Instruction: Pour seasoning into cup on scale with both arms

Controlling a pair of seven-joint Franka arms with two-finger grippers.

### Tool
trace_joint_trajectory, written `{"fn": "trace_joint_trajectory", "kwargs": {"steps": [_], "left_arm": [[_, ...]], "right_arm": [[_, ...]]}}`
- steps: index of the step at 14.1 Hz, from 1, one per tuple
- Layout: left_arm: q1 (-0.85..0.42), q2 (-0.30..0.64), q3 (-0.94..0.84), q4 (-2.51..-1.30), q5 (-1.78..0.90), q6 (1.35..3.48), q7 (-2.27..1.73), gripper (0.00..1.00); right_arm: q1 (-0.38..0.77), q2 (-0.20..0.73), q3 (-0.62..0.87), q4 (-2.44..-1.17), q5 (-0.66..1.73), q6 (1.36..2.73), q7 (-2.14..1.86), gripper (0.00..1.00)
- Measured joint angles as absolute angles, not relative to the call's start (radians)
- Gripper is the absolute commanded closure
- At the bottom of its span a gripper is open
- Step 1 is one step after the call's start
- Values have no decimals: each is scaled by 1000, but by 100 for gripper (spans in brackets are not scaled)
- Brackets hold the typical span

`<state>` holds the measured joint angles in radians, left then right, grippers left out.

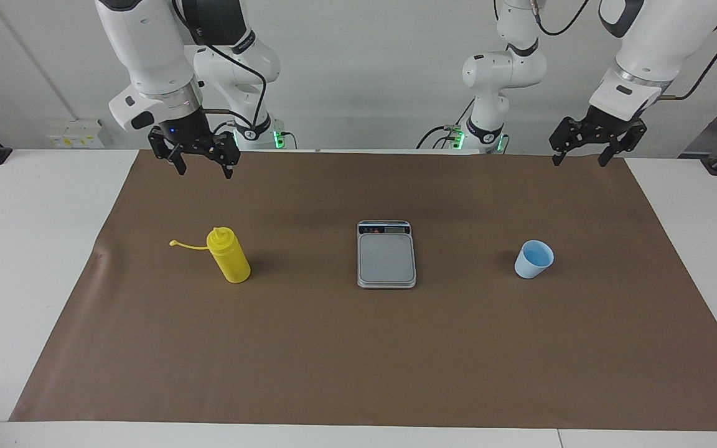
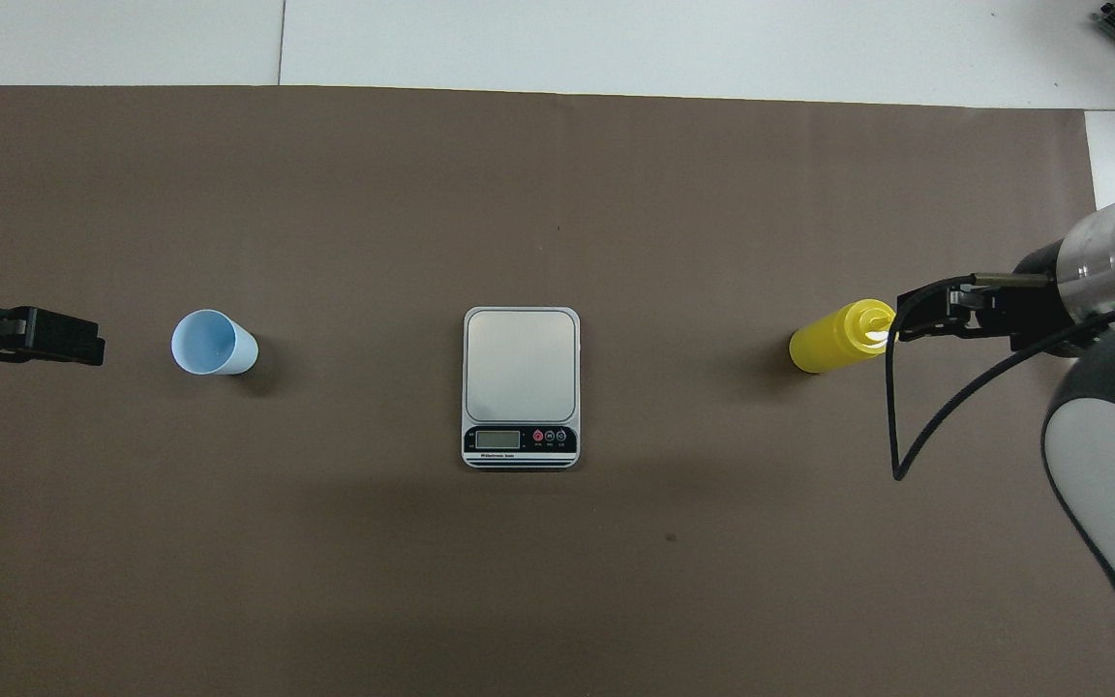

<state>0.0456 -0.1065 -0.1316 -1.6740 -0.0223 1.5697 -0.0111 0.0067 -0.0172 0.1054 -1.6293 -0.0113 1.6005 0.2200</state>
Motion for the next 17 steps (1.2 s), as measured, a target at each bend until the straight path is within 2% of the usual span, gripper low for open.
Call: {"fn": "trace_joint_trajectory", "kwargs": {"steps": [17], "left_arm": [[45,-107,-138,-1674,-22,1572,29,0]], "right_arm": [[-3,-17,104,-1630,-11,1600,219,0]]}}
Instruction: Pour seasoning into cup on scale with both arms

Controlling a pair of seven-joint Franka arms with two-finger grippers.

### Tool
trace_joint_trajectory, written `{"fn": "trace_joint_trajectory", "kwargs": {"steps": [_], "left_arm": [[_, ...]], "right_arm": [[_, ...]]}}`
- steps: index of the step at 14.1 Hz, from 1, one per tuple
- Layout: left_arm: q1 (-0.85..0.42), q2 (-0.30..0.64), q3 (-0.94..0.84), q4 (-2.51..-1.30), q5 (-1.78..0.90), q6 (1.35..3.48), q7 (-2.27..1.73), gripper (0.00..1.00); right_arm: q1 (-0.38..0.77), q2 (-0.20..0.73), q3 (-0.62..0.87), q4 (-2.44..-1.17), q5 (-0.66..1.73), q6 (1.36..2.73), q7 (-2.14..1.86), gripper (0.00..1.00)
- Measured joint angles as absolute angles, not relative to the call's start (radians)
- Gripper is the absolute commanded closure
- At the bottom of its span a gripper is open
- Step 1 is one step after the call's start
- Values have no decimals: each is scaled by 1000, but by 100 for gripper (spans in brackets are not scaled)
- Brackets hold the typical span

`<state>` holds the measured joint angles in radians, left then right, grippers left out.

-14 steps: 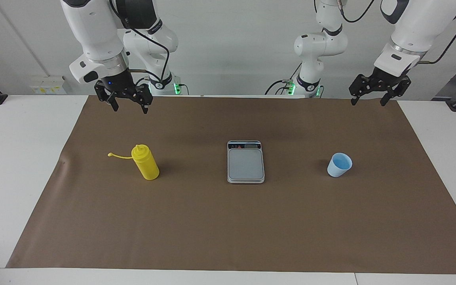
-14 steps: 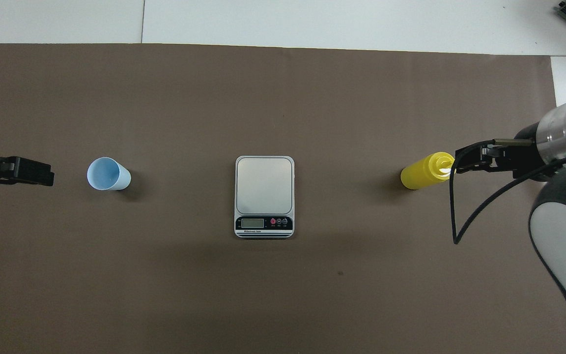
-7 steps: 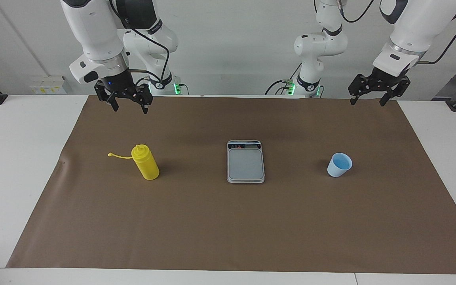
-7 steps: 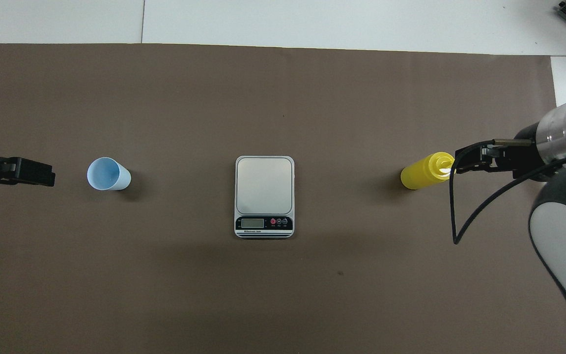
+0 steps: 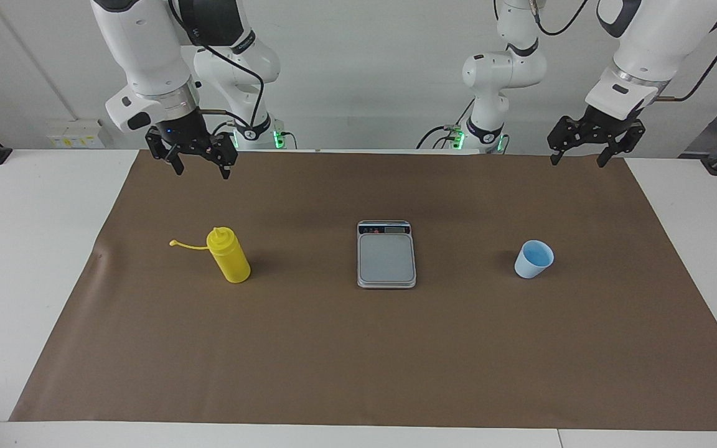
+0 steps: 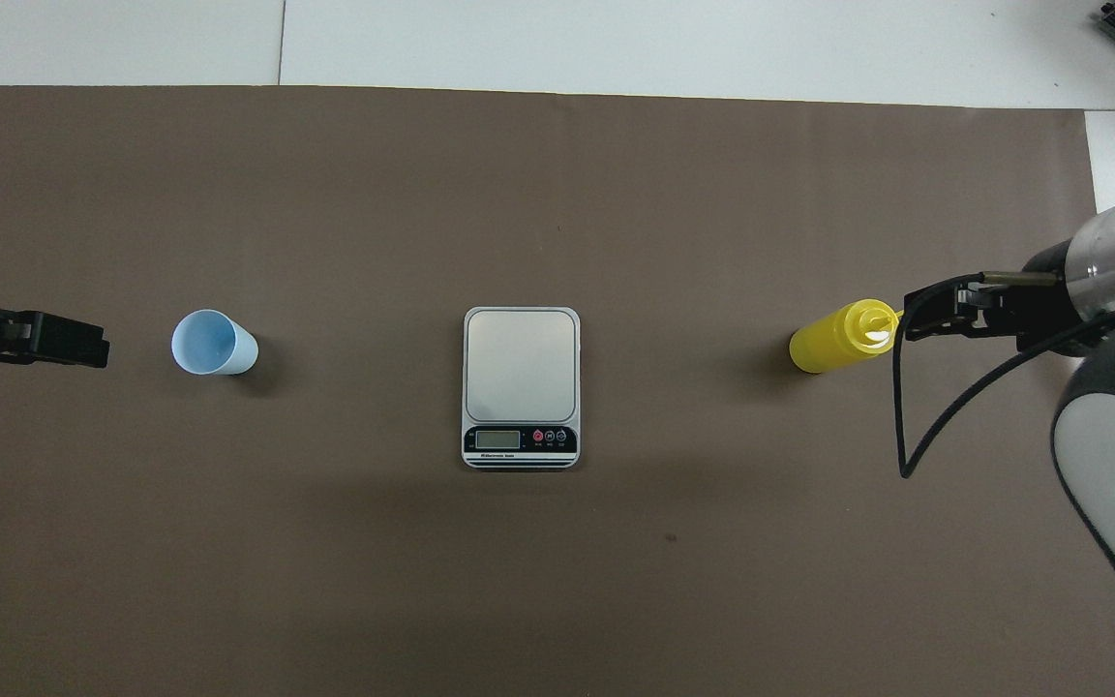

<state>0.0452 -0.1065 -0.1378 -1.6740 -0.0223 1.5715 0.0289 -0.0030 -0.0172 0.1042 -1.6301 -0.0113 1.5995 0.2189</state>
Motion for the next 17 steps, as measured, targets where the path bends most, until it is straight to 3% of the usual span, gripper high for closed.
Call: {"fn": "trace_joint_trajectory", "kwargs": {"steps": [6,11,17], "left_arm": [[46,-107,-137,-1684,-22,1599,33,0],[48,-99,-132,-1794,-22,1735,33,0],[85,33,-128,-1877,-23,1936,-55,0]], "right_arm": [[-3,-17,104,-1630,-11,1600,219,0],[-3,-17,104,-1630,-11,1600,219,0],[-3,-17,104,-1630,-11,1600,219,0]]}}
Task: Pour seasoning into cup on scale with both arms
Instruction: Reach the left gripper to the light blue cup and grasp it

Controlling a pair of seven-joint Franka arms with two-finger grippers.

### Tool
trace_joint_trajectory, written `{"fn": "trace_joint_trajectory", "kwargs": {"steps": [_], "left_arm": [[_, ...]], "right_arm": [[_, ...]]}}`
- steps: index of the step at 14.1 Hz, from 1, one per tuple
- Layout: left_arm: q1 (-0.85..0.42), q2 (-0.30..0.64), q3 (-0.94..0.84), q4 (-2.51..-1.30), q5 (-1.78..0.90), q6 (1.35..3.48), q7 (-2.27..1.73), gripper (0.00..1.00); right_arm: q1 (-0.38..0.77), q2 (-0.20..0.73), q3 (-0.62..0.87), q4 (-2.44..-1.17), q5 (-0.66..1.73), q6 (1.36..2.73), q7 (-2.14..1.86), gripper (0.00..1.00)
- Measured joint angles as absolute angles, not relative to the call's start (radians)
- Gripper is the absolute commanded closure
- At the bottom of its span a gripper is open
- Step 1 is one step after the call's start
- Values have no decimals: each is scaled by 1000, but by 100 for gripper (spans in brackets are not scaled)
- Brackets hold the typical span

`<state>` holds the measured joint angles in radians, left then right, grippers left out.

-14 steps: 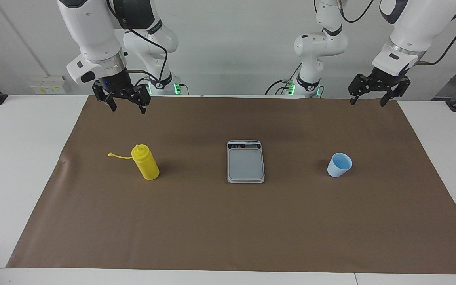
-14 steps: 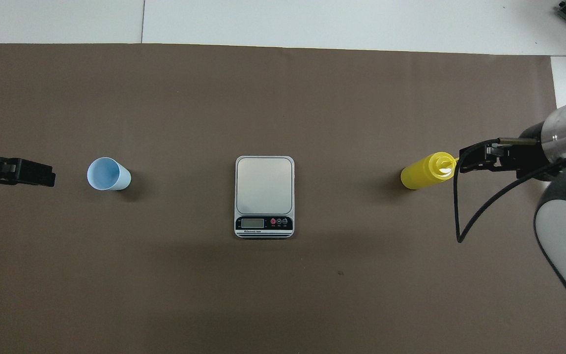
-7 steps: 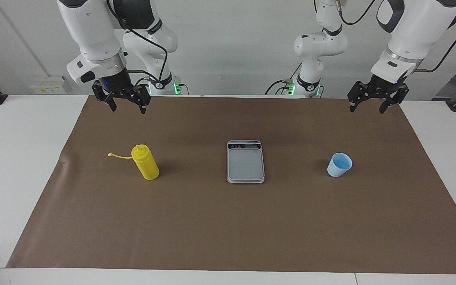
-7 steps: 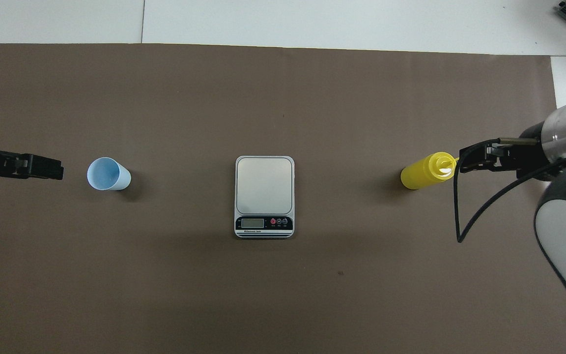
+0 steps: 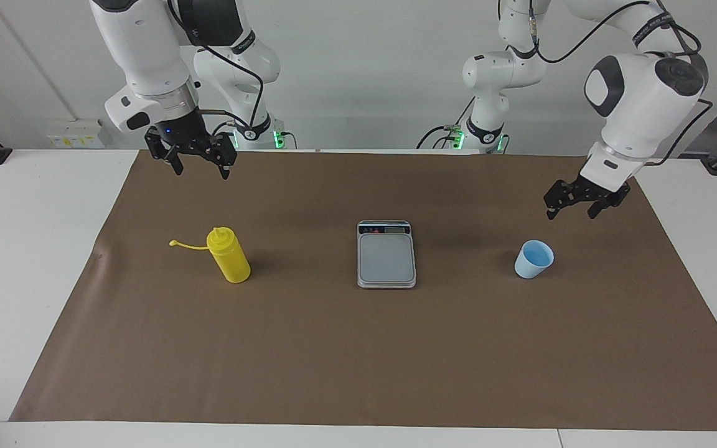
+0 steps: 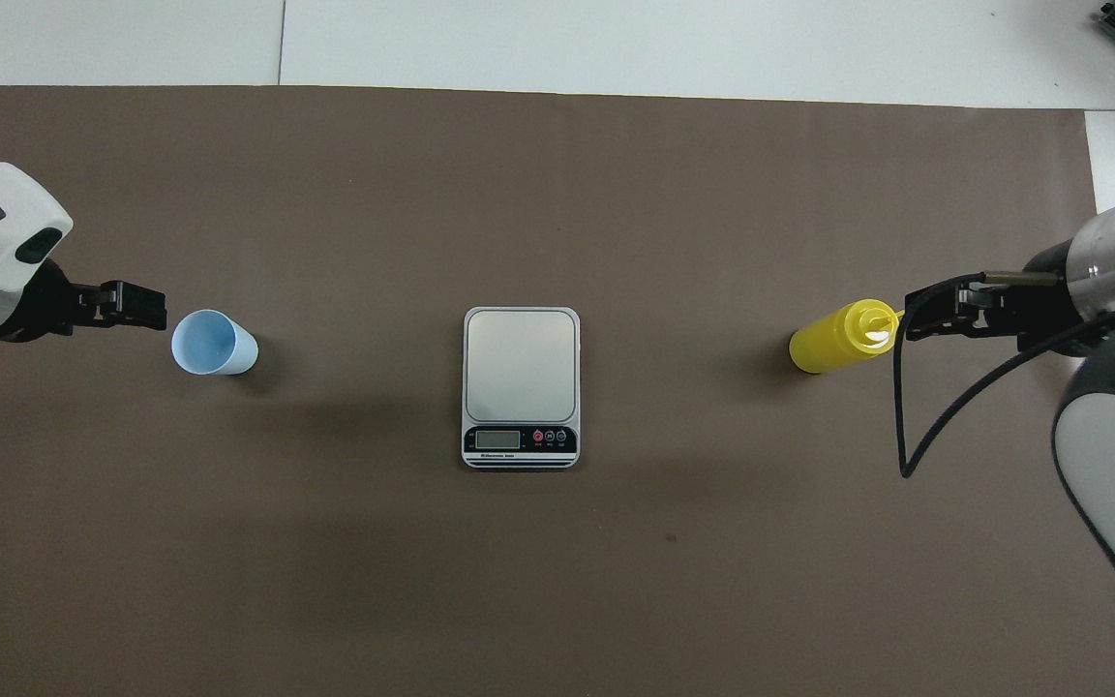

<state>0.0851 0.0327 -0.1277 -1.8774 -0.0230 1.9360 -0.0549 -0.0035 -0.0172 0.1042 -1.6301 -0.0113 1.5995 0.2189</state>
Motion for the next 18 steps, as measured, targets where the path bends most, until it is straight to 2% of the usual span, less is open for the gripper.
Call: {"fn": "trace_joint_trajectory", "kwargs": {"steps": [5,13,17,18], "left_arm": [[100,120,-128,-1957,-23,2139,-128,0],[115,133,-129,-2090,-23,2251,-143,0],[124,139,-128,-2104,-23,2268,-145,0],[124,141,-129,-2106,-23,2268,-151,6]], "right_arm": [[-3,-17,104,-1630,-11,1600,219,0],[-4,-17,104,-1630,-11,1600,219,0],[-4,-17,104,-1630,-11,1600,219,0],[-4,-17,104,-1630,-11,1600,219,0]]}}
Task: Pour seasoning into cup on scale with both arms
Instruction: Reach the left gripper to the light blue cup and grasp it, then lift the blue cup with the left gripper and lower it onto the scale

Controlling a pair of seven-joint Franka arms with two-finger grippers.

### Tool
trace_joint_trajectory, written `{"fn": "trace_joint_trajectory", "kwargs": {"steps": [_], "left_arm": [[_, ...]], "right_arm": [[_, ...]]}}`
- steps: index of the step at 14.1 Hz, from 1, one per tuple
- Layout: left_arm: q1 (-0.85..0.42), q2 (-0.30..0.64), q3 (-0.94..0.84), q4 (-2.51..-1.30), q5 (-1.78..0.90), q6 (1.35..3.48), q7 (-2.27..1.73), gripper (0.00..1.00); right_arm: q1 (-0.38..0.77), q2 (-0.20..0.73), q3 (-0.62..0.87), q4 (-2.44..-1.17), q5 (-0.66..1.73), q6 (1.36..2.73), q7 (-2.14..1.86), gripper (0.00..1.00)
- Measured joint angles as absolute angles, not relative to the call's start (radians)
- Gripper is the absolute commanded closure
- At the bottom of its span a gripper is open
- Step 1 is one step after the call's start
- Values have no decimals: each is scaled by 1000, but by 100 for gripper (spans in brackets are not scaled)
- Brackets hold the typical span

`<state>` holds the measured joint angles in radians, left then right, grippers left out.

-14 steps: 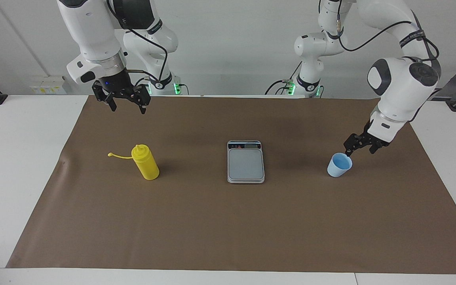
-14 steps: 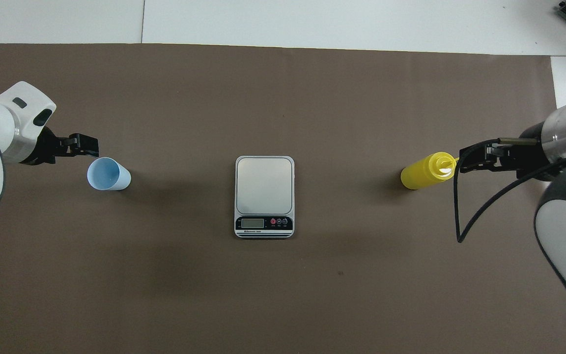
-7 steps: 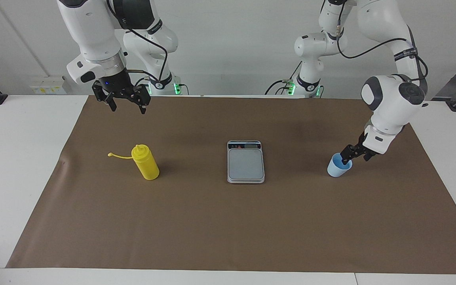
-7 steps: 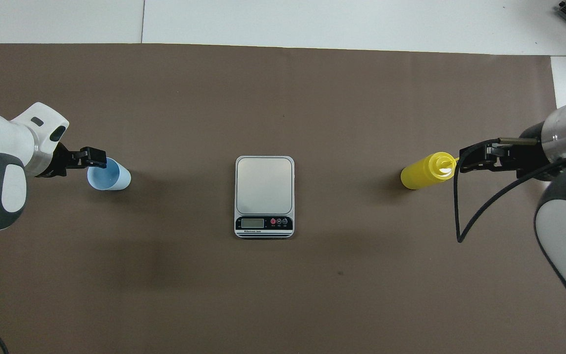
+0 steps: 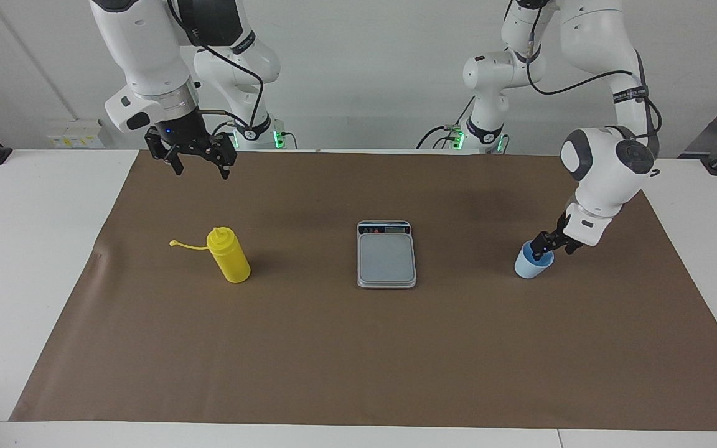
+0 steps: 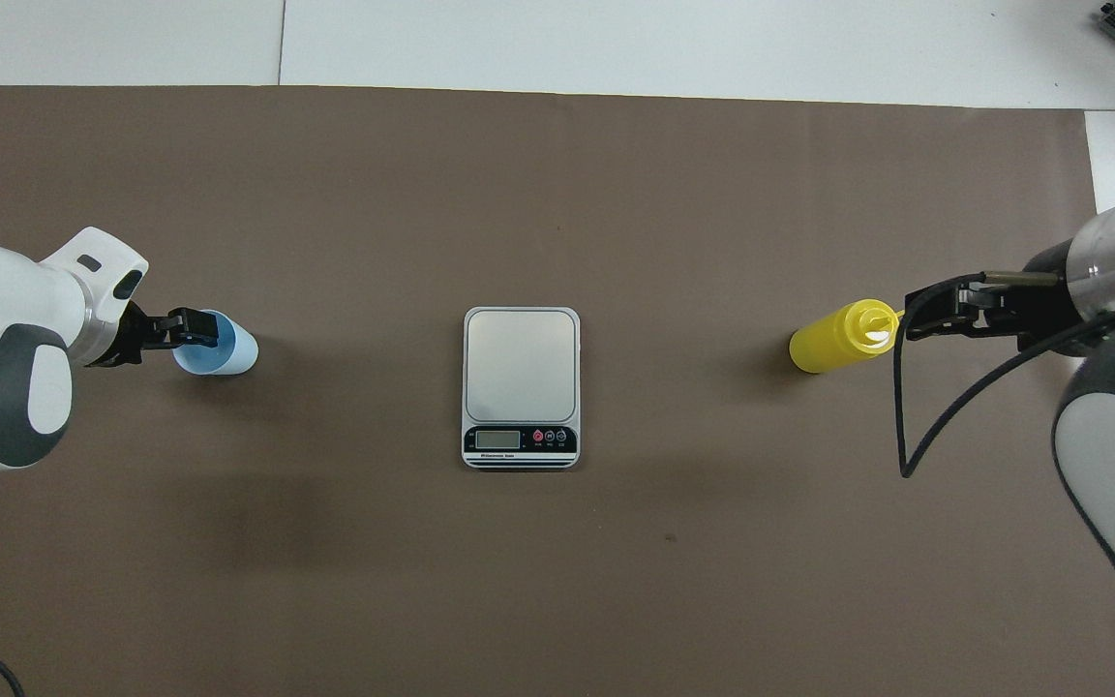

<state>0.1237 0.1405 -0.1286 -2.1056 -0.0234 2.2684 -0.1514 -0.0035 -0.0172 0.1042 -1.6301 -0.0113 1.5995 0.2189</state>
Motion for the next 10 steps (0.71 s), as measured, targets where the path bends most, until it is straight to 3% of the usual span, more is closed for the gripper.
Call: {"fn": "trace_joint_trajectory", "kwargs": {"steps": [2,3,4,5,10], "left_arm": [[124,141,-130,-2120,-24,2277,-191,26],[124,141,-132,-2128,-24,2288,-212,49],[124,141,-134,-2131,-25,2292,-227,82],[123,141,-135,-2133,-25,2293,-236,100],[123,141,-137,-2133,-25,2293,-239,100]], "right_arm": [[-4,-17,104,-1630,-11,1600,219,0],[-4,-17,104,-1630,-11,1600,219,0],[-4,-17,104,-1630,-11,1600,219,0],[-4,-17,104,-1630,-11,1600,219,0],[-4,-17,104,-1630,-11,1600,219,0]]}}
